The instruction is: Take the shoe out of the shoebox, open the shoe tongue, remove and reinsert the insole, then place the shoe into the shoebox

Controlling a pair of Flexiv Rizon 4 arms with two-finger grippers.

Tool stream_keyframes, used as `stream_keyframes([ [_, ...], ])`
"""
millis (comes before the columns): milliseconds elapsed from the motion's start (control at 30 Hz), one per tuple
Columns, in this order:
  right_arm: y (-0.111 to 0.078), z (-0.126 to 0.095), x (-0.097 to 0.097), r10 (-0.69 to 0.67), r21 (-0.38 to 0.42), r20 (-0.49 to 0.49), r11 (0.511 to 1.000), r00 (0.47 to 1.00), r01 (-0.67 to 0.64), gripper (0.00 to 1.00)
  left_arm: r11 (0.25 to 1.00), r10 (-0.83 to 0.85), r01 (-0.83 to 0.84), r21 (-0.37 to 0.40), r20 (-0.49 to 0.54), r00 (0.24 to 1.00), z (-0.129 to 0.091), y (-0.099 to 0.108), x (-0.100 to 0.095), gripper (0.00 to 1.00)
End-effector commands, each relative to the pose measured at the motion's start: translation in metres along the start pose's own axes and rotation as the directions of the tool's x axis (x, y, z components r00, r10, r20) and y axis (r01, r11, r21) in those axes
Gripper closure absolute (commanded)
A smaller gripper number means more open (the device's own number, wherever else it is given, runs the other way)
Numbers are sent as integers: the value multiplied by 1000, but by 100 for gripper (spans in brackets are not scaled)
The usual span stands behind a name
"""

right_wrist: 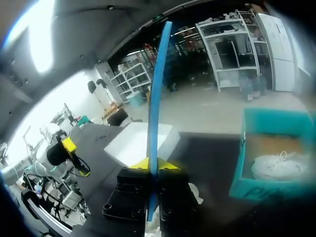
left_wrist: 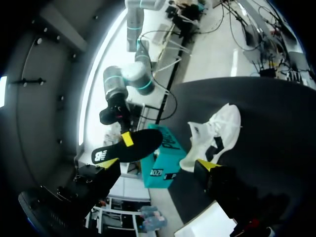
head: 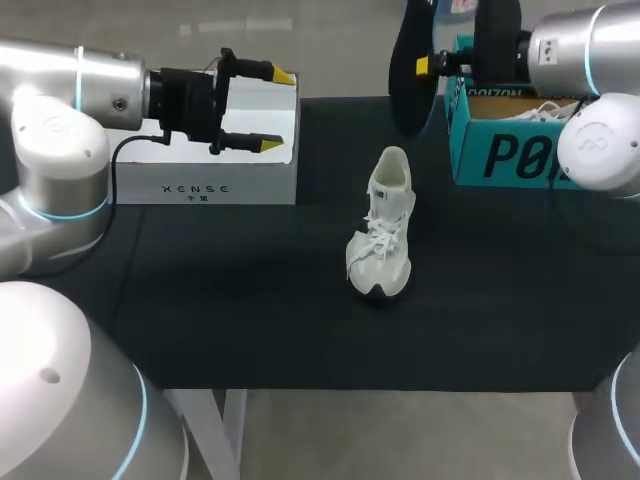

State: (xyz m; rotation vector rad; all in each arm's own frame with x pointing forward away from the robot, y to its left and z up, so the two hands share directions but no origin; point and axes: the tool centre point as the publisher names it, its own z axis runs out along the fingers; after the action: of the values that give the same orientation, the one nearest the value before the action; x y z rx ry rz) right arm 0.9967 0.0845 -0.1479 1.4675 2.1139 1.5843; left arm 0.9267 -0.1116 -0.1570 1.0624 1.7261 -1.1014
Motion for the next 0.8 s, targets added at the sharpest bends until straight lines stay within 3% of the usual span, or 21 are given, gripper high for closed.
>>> stream_keyframes([
  [33, -13, 27, -21, -59, 36, -109, 997, 992, 64, 100, 1000, 0, 0, 0, -3, 1000, -1, 0, 0, 0],
  [400, -13, 27, -21, -59, 36, -109, 997, 992, 64, 100, 1000, 0, 0, 0, -3, 1000, -1, 0, 0, 0],
  [467, -20, 34, -32, 87, 0, -247, 996, 965, -90, 100, 1000, 0, 0, 0, -3, 1000, -1, 0, 0, 0],
  [600, -23, 39, -46, 145, -21, -363, 986, 920, -164, 100, 1000, 0, 0, 0, -3, 1000, -1, 0, 0, 0],
  [800, -34, 53, -48, 104, 7, -399, 994, 911, -110, 100, 1000, 0, 0, 0, -3, 1000, -1, 0, 0, 0],
])
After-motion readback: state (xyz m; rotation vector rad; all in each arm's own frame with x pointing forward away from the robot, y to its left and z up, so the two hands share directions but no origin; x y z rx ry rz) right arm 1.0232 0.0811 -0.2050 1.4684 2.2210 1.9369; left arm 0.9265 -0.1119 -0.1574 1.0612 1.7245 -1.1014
